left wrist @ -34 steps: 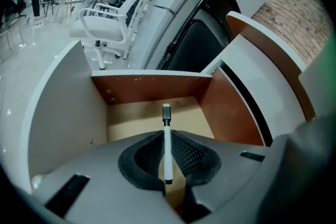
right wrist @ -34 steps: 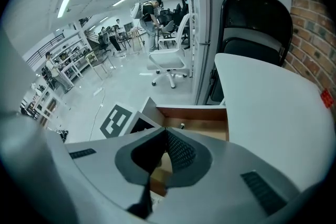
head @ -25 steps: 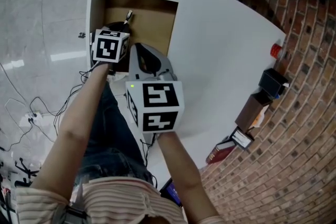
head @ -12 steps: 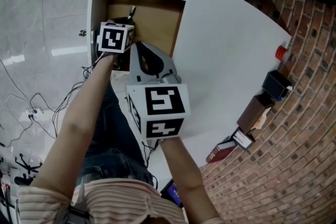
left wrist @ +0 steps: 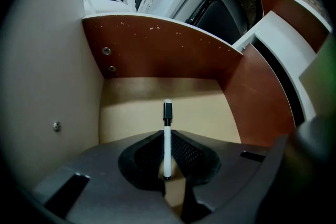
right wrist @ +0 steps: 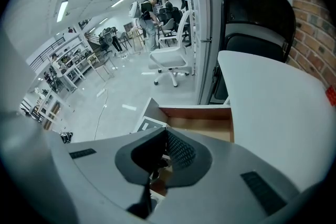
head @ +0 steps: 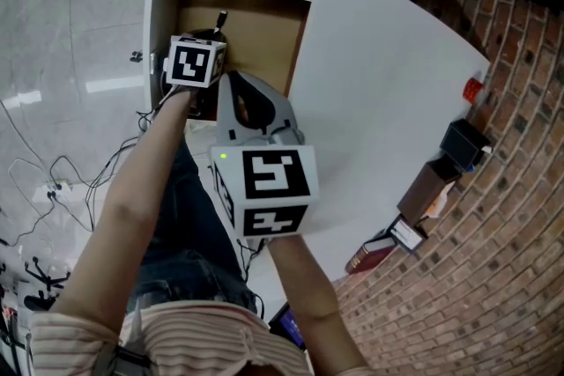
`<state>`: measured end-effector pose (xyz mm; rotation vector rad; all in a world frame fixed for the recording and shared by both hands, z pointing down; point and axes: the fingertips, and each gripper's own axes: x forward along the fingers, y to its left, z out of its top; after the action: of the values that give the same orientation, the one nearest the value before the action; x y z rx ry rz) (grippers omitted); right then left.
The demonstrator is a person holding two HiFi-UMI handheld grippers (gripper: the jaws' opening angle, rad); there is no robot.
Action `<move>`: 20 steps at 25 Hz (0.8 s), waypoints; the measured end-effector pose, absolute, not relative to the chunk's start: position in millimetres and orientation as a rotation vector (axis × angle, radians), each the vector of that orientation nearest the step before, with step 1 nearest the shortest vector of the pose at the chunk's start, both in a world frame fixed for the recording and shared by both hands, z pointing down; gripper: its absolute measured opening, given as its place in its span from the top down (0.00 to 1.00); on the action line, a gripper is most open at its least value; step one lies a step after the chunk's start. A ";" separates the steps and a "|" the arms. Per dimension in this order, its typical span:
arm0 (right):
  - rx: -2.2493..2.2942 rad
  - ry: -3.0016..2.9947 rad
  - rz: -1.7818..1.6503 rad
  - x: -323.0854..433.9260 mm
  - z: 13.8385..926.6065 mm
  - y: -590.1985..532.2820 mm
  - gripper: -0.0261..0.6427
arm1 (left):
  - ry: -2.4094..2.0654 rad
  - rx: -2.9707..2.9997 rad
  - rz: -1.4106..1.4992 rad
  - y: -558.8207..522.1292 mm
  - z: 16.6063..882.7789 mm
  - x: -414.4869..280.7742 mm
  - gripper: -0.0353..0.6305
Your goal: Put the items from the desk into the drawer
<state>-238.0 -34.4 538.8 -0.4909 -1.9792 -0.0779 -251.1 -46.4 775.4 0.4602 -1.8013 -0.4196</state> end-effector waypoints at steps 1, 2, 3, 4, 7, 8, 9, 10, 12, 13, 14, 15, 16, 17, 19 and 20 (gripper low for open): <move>-0.491 -1.987 -0.074 -239.3 538.1 -33.3 0.94 | -1.797 0.459 -0.415 -46.2 775.9 -250.4 0.88; -0.492 -1.989 -0.073 -239.7 537.7 -32.7 0.94 | -1.797 0.456 -0.411 -45.8 776.4 -250.1 0.88; -0.493 -1.985 -0.075 -238.9 537.5 -32.6 0.94 | -1.797 0.453 -0.408 -45.4 776.7 -249.6 0.88; -0.494 -1.979 -0.076 -237.6 537.5 -32.8 0.94 | -1.796 0.452 -0.404 -45.0 776.8 -248.9 0.88; -0.490 -1.971 -0.086 -235.0 538.0 -36.7 0.94 | -1.801 0.454 -0.404 -46.9 776.1 -249.1 0.88; -0.486 -1.973 -0.087 -235.0 537.9 -38.4 0.94 | -1.800 0.459 -0.410 -48.8 775.6 -249.0 0.88; -0.482 -1.976 -0.085 -235.3 537.8 -39.6 0.94 | -1.799 0.464 -0.414 -50.4 775.4 -248.5 0.88; -0.478 -1.978 -0.083 -235.6 537.9 -40.3 0.94 | -1.797 0.467 -0.414 -50.6 775.6 -247.9 0.88; -0.470 -1.980 -0.079 -236.5 538.5 -40.5 0.93 | -1.793 0.471 -0.416 -49.3 775.9 -247.0 0.88; -0.468 -1.981 -0.078 -237.1 538.5 -40.6 0.94 | -1.791 0.474 -0.422 -49.3 775.3 -246.7 0.88; -0.467 -1.983 -0.077 -237.7 538.1 -40.7 0.94 | -1.791 0.476 -0.430 -49.7 774.0 -246.8 0.88; -0.466 -1.987 -0.076 -238.3 537.3 -40.5 0.93 | -1.797 0.476 -0.435 -49.7 772.3 -247.5 0.88; -0.466 -1.991 -0.075 -238.8 536.1 -39.8 0.94 | -1.809 0.472 -0.433 -48.8 770.3 -248.8 0.88; -0.466 -1.996 -0.074 -239.4 534.7 -38.5 0.94 | -1.826 0.467 -0.427 -47.0 767.9 -250.6 0.88; -0.470 -2.006 -0.073 -240.7 531.2 -35.5 0.94 | -1.854 0.456 -0.419 -43.2 761.3 -253.6 0.88; -0.473 -2.011 -0.073 -241.1 529.0 -34.4 0.94 | -1.867 0.451 -0.417 -41.6 757.0 -255.3 0.88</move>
<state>-241.1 -34.4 529.0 -0.4731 -2.0106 -0.0732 -255.3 -41.6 757.0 0.4513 -1.8669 -0.4172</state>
